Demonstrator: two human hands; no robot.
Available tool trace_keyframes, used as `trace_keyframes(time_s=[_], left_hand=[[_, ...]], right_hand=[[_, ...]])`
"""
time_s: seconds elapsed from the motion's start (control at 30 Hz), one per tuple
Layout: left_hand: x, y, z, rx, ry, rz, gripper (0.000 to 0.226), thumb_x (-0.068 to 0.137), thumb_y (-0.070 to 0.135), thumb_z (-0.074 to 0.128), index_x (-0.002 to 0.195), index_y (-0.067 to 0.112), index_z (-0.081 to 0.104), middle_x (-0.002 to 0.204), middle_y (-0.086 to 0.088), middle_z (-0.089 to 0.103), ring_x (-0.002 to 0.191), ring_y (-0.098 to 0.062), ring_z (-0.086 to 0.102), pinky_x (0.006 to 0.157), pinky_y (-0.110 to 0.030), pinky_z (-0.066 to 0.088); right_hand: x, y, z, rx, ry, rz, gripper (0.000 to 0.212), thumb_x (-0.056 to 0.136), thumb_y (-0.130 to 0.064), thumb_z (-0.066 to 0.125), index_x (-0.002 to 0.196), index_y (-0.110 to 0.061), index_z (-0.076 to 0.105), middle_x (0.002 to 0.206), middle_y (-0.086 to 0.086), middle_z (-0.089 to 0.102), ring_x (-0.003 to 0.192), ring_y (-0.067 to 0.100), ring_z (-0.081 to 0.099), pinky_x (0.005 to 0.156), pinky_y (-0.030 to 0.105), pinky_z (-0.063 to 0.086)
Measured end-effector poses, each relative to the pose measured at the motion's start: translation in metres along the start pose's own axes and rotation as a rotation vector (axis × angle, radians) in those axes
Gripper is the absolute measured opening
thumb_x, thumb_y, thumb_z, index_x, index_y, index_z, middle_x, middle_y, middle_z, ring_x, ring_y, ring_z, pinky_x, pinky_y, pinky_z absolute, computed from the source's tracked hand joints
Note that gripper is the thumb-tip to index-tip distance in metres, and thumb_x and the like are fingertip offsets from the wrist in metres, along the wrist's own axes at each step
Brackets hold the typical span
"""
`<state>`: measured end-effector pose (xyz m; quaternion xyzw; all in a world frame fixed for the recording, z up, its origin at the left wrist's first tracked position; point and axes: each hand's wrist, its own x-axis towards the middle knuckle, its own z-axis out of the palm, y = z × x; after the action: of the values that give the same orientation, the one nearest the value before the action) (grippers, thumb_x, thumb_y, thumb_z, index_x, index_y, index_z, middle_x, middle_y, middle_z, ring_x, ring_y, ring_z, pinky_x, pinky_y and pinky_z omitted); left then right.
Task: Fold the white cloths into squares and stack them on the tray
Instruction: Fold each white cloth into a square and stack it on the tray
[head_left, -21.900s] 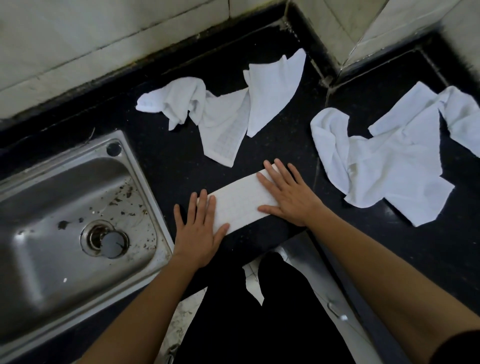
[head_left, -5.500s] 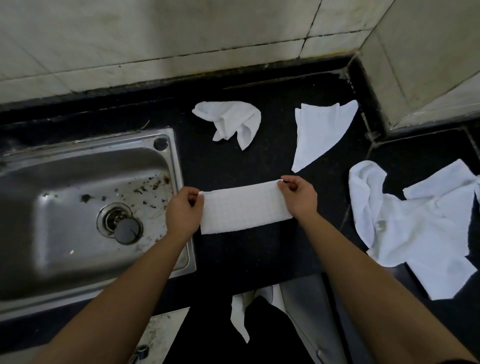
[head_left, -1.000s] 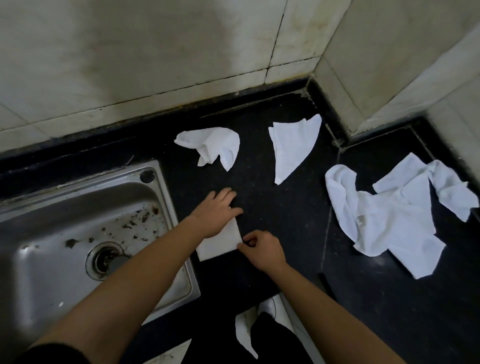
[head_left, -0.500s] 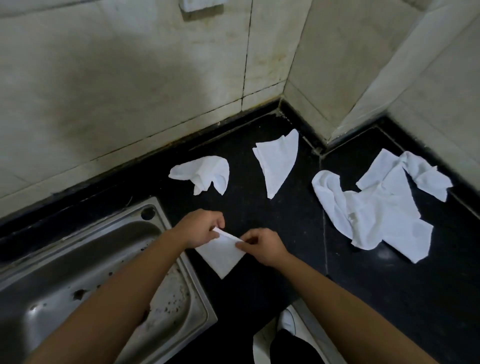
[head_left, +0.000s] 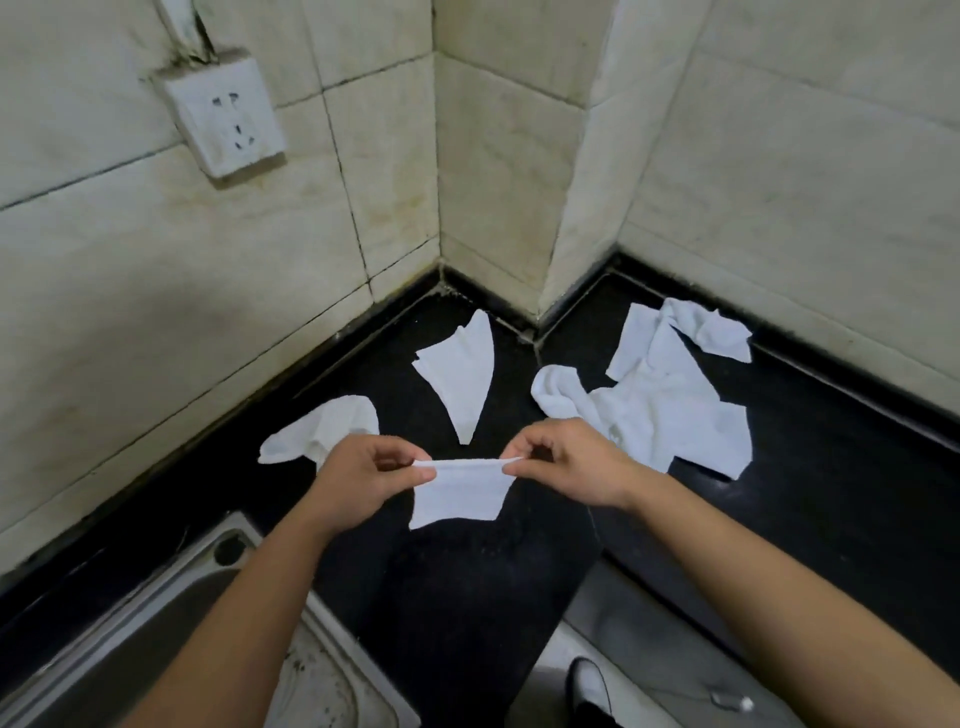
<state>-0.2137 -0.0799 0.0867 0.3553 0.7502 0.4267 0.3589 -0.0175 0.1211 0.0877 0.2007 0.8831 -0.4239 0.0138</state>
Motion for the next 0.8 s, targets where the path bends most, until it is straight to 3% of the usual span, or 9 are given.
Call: trace_keyframes(time_s=[0.17,0.27,0.37,0.57,0.7,0.8], left_hand=[[0.017,0.038,0.044,-0.018,-0.047,0.066,0.007,0.078,0.017,0.082,0.082,0.021,0.08,0.082,0.002,0.076,0.078,-0.009,0.071,0.074,-0.019,0.053],[0.017,0.068,0.072,-0.012,-0.146,0.122,0.006,0.079,0.016,0.082,0.083,0.019,0.08,0.085,-0.002,0.076,0.079,-0.016,0.071,0.073,-0.021,0.055],[0.018,0.105,0.106,0.025,-0.282,0.197,0.007,0.08,0.016,0.08,0.087,0.017,0.079,0.085,-0.002,0.076,0.074,-0.01,0.069,0.072,-0.017,0.052],[-0.001,0.188,0.209,0.108,-0.48,0.36,0.005,0.083,0.009,0.078,0.084,0.013,0.075,0.061,0.008,0.059,0.053,-0.003,0.047,0.055,-0.015,0.04],[-0.042,0.226,0.306,0.131,-0.556,0.483,0.008,0.085,0.009,0.076,0.083,0.016,0.072,0.066,0.01,0.061,0.058,-0.002,0.049,0.059,-0.013,0.04],[-0.09,0.253,0.389,0.104,-0.618,0.53,0.01,0.086,0.011,0.075,0.083,0.021,0.071,0.076,0.007,0.067,0.068,-0.01,0.054,0.065,-0.017,0.044]], right_hand=[[-0.05,0.018,-0.035,0.034,0.156,0.064,0.004,0.089,-0.032,0.074,0.093,-0.03,0.075,0.094,-0.017,0.074,0.091,0.0,0.065,0.074,0.013,0.046],[-0.091,0.029,-0.051,0.084,0.256,0.115,0.003,0.089,-0.033,0.074,0.09,-0.03,0.074,0.094,-0.015,0.073,0.088,0.003,0.065,0.075,0.02,0.05],[-0.139,0.04,-0.072,0.146,0.339,0.17,0.002,0.089,-0.03,0.074,0.091,-0.029,0.075,0.09,-0.011,0.073,0.083,0.005,0.066,0.076,0.023,0.053],[-0.269,0.065,-0.105,0.037,0.404,0.27,0.008,0.084,-0.033,0.074,0.092,-0.033,0.074,0.091,-0.013,0.071,0.087,0.006,0.065,0.081,0.028,0.054],[-0.382,0.09,-0.109,0.135,0.612,0.326,0.007,0.082,-0.027,0.072,0.084,-0.033,0.069,0.094,-0.009,0.068,0.084,0.011,0.065,0.08,0.037,0.055],[-0.479,0.116,-0.107,0.294,0.789,0.36,0.003,0.081,-0.03,0.068,0.083,-0.029,0.066,0.09,-0.012,0.069,0.078,0.012,0.061,0.075,0.04,0.051]])
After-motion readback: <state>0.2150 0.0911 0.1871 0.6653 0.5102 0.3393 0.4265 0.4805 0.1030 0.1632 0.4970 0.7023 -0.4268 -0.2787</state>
